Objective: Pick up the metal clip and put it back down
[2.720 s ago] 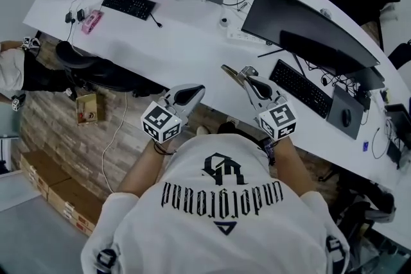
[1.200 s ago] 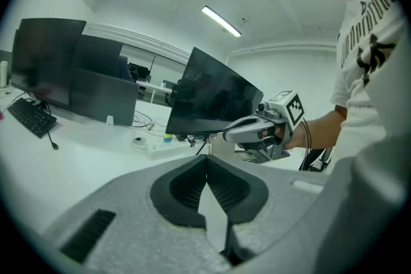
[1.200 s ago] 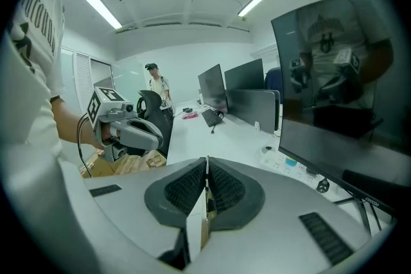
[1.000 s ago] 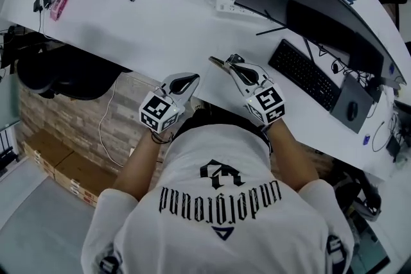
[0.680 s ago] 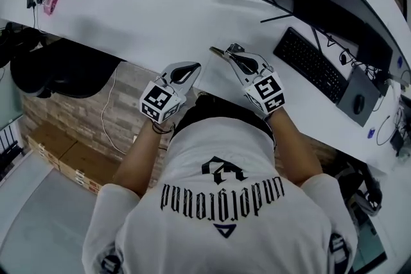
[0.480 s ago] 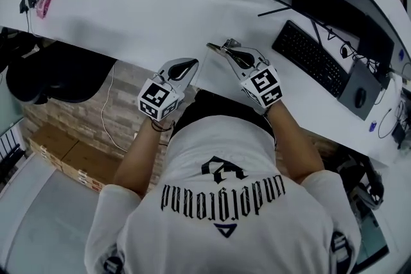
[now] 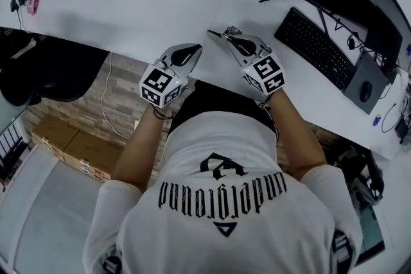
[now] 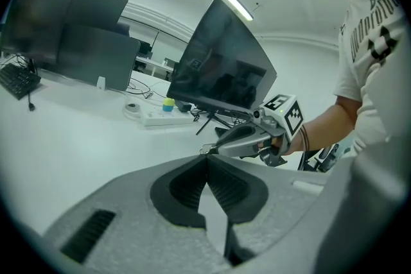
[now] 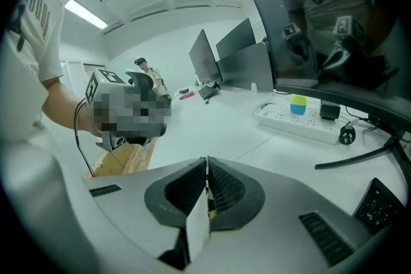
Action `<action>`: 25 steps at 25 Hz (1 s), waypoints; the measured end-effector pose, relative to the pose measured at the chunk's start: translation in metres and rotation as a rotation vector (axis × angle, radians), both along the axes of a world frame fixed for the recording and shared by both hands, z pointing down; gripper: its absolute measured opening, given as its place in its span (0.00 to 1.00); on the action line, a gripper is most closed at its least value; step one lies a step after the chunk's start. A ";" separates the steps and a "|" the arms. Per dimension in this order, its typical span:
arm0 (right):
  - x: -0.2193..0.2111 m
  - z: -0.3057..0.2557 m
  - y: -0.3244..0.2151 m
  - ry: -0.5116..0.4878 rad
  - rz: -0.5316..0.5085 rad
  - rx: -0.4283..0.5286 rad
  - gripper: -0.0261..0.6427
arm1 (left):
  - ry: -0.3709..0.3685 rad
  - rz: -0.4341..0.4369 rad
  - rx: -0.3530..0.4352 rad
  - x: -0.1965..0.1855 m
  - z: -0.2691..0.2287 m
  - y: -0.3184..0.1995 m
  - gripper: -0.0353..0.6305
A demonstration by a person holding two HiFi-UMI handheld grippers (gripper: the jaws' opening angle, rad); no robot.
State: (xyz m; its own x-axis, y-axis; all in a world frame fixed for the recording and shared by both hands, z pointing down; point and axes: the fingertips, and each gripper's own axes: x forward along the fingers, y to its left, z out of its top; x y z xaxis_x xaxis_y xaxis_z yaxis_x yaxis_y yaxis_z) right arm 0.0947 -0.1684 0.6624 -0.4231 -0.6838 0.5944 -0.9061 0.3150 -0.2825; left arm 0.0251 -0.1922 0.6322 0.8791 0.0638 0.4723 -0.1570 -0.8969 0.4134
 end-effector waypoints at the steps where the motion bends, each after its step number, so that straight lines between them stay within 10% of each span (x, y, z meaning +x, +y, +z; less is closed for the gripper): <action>1: 0.001 0.002 0.000 -0.011 0.004 0.000 0.07 | -0.003 0.005 -0.002 0.002 0.002 0.001 0.08; 25: 0.032 0.046 -0.010 -0.117 0.054 -0.027 0.08 | -0.017 -0.001 -0.049 0.027 0.020 0.010 0.08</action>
